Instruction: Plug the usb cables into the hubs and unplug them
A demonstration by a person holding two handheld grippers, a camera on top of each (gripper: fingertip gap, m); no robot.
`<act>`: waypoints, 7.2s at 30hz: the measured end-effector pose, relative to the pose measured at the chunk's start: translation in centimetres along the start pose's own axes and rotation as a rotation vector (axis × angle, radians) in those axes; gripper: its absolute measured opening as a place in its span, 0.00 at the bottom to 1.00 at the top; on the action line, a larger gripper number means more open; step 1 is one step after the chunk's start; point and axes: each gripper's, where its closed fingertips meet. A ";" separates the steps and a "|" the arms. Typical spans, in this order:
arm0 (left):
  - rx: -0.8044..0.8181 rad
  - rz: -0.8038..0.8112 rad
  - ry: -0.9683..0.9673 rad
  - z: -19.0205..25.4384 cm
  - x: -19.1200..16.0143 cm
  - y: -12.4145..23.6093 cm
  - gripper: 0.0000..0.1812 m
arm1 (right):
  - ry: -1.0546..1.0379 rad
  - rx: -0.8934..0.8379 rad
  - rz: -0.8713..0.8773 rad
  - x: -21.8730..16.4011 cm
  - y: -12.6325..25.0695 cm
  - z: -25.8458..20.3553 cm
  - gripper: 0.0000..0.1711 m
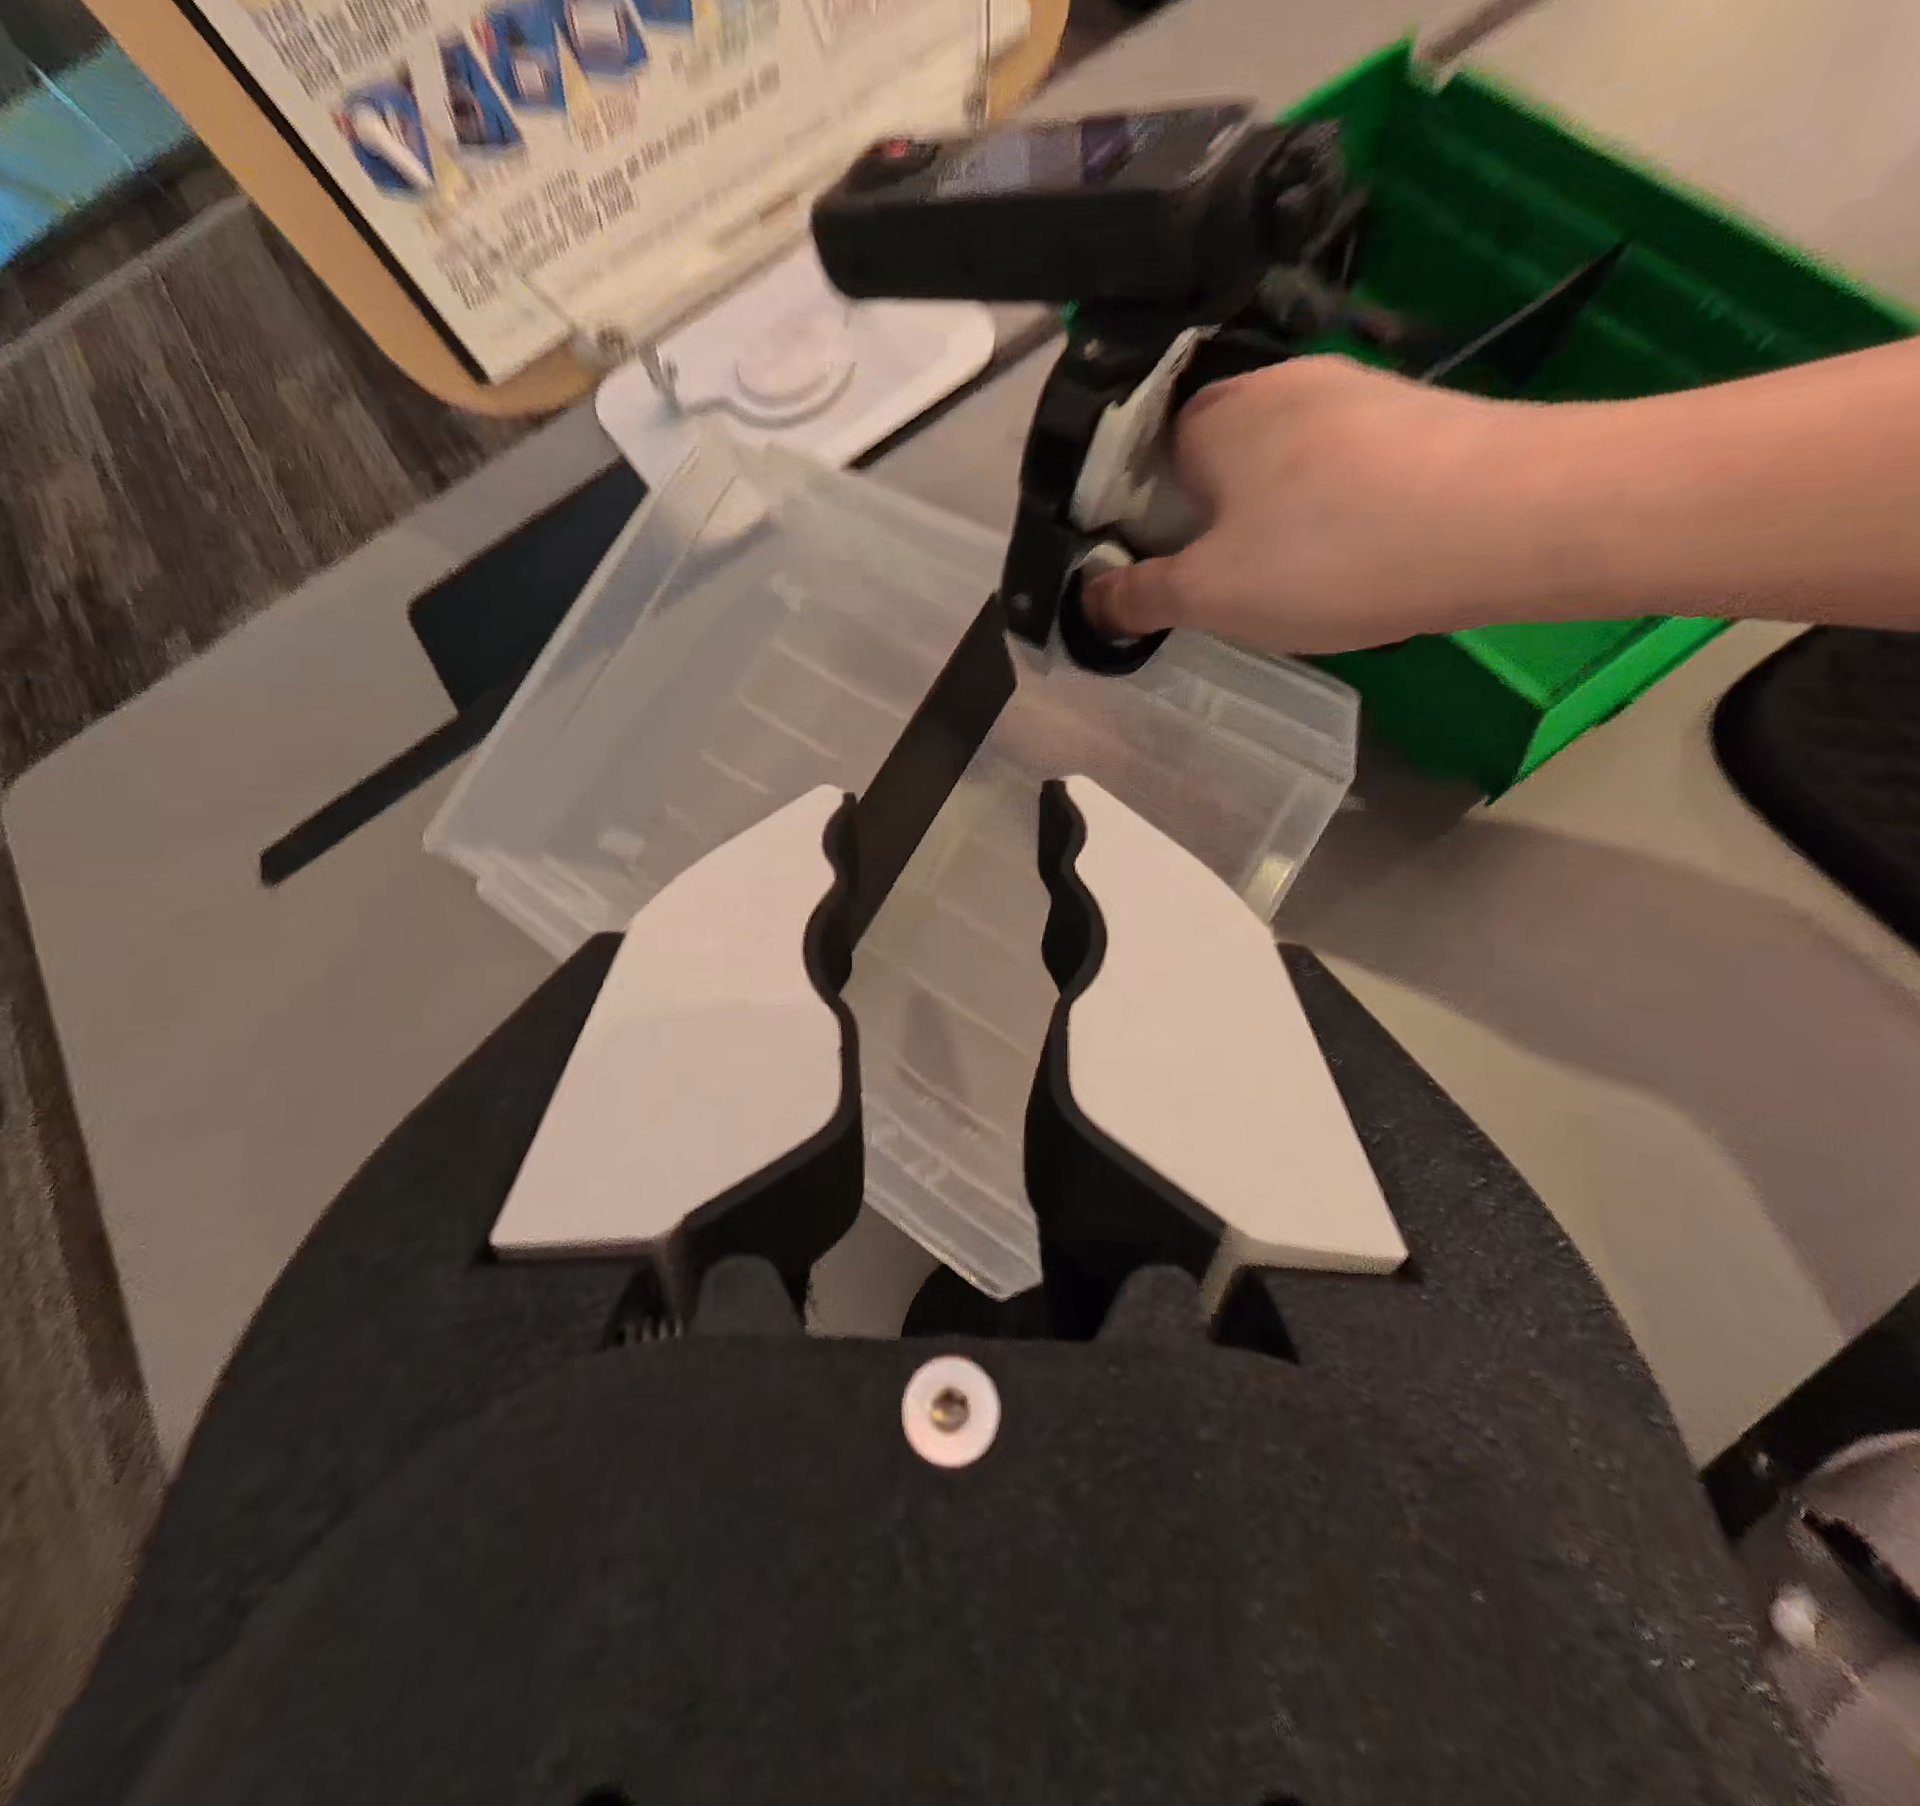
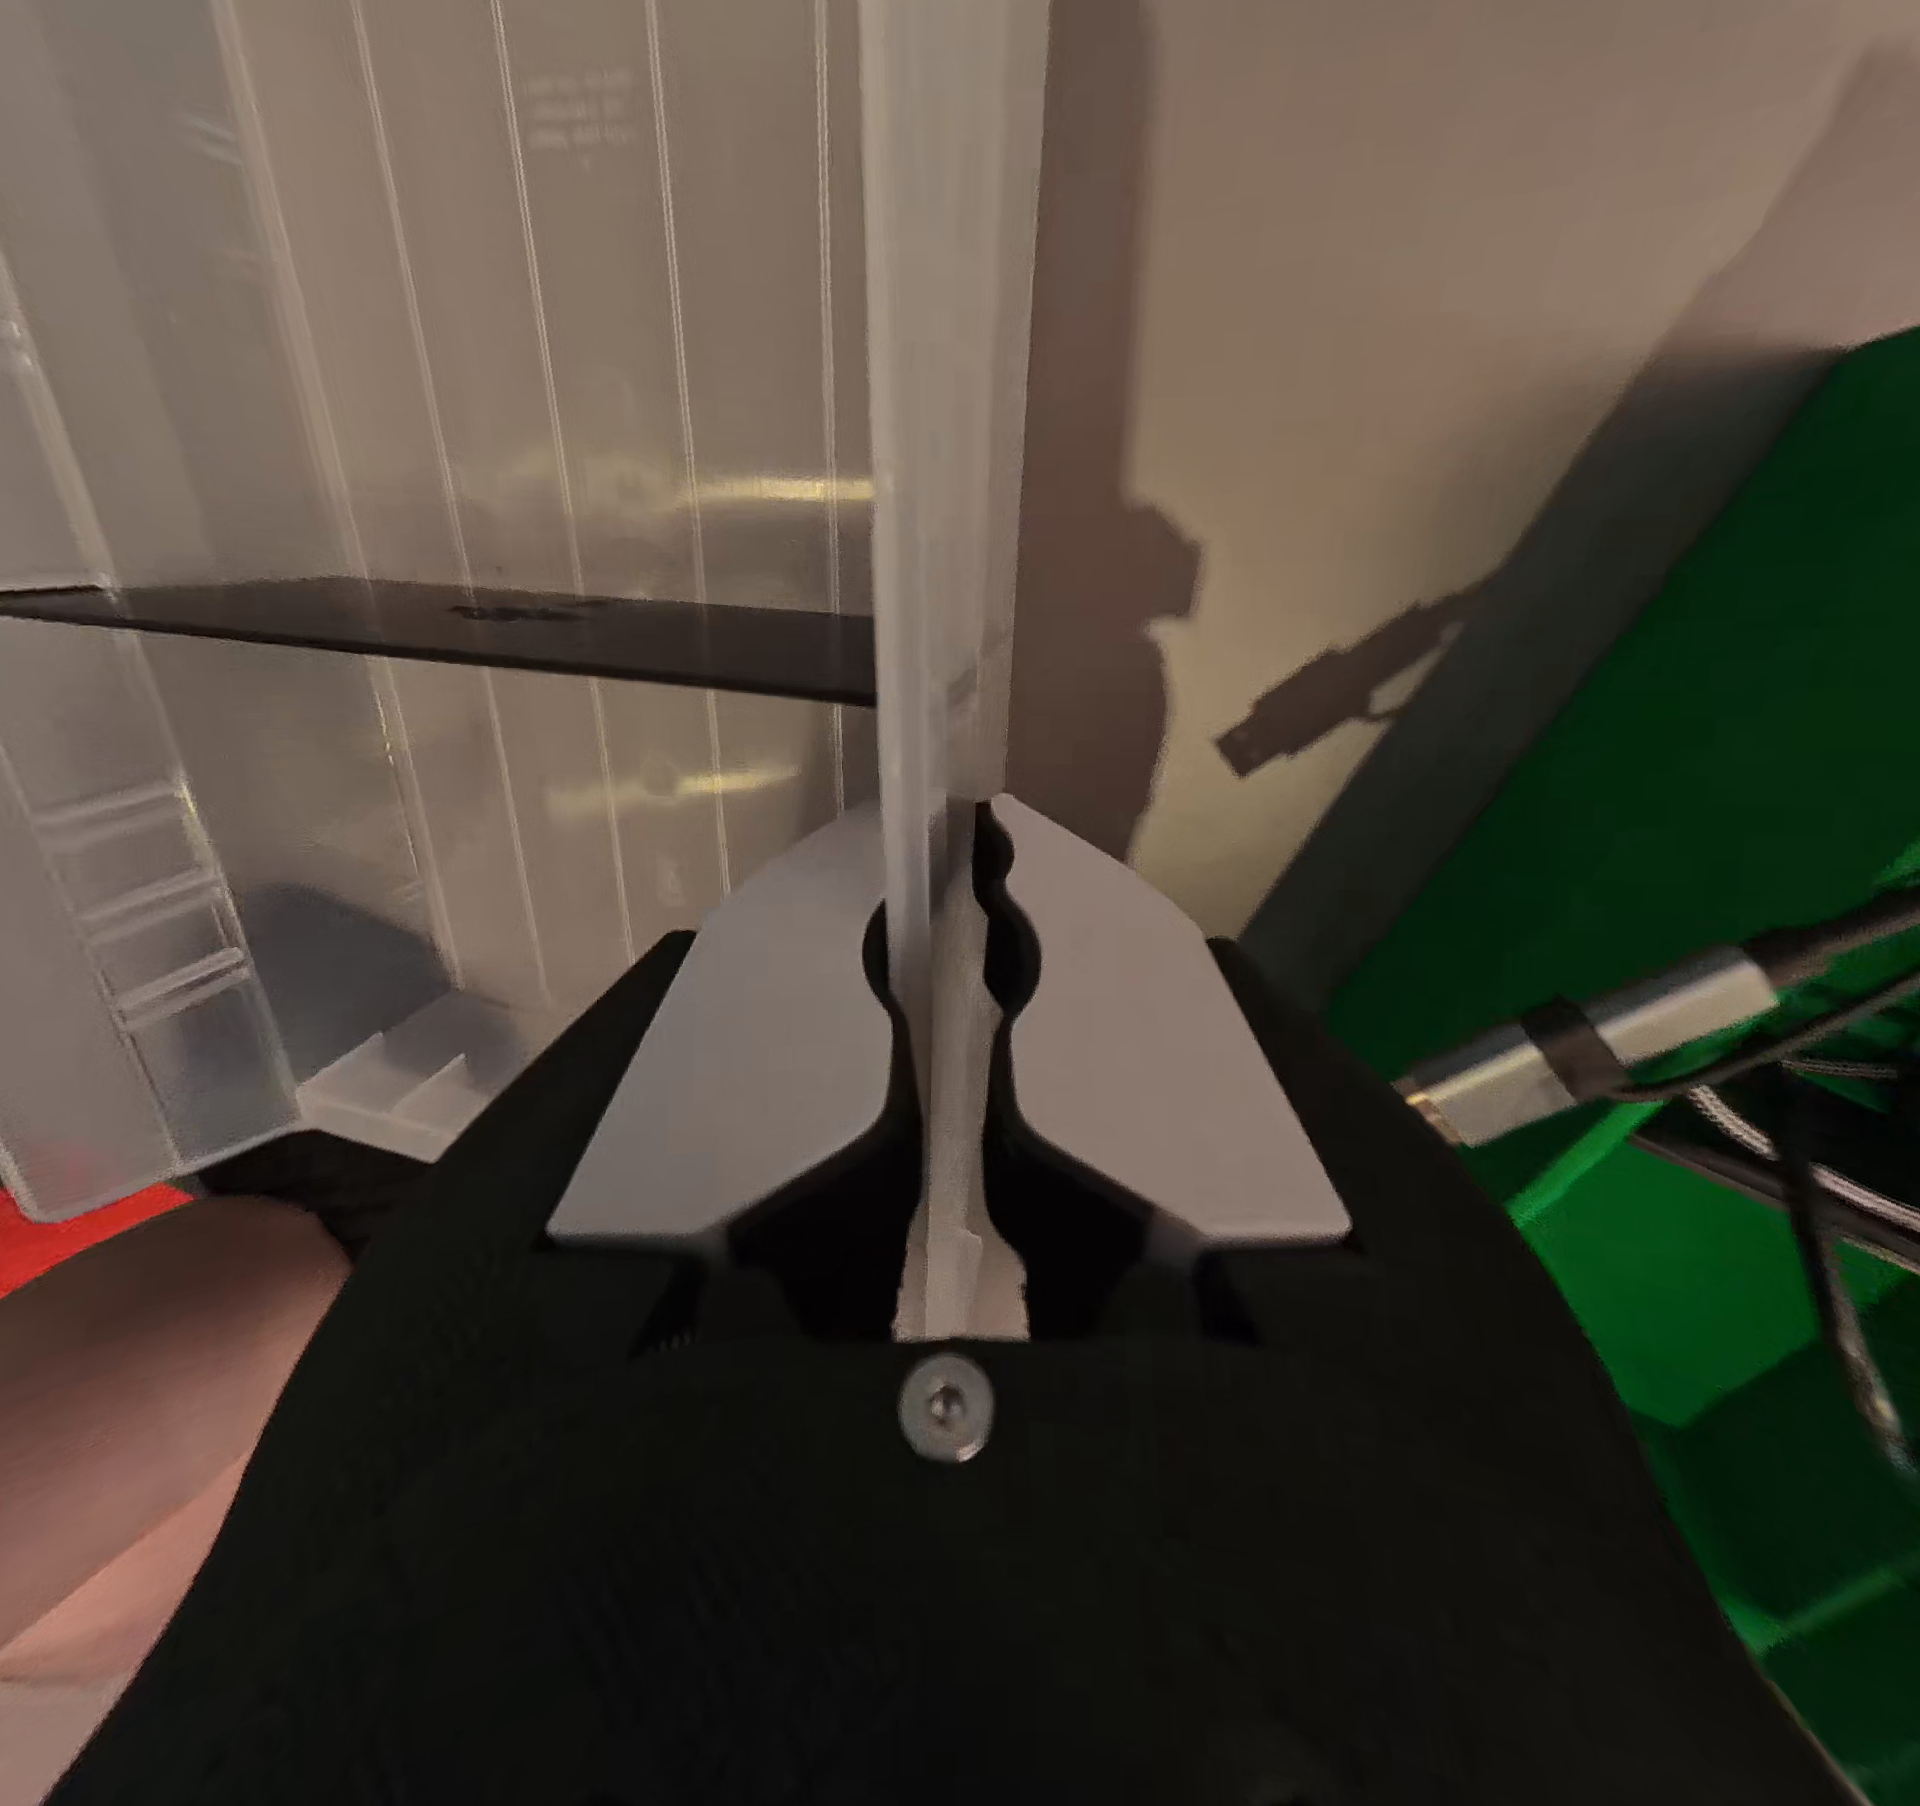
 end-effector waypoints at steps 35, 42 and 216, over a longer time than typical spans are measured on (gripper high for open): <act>-0.665 -0.376 0.298 15.8 -3.7 -19.4 0.38 | -0.743 -0.179 0.361 -28.9 23.9 46.2 0.05; -0.766 -0.436 0.243 17.3 -3.7 -18.3 0.13 | -0.760 -0.111 0.278 -32.0 17.6 47.1 0.06; -0.031 -0.404 -0.498 -14.9 -4.2 -15.6 0.30 | 0.087 -0.457 0.750 -11.0 18.0 33.5 0.17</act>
Point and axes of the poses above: each gripper's, where its closed fingertips meet, y back along the fingers, x out of its top, z = x × y across the jaws, and after that the axes turned 2 degrees about y, right-handed
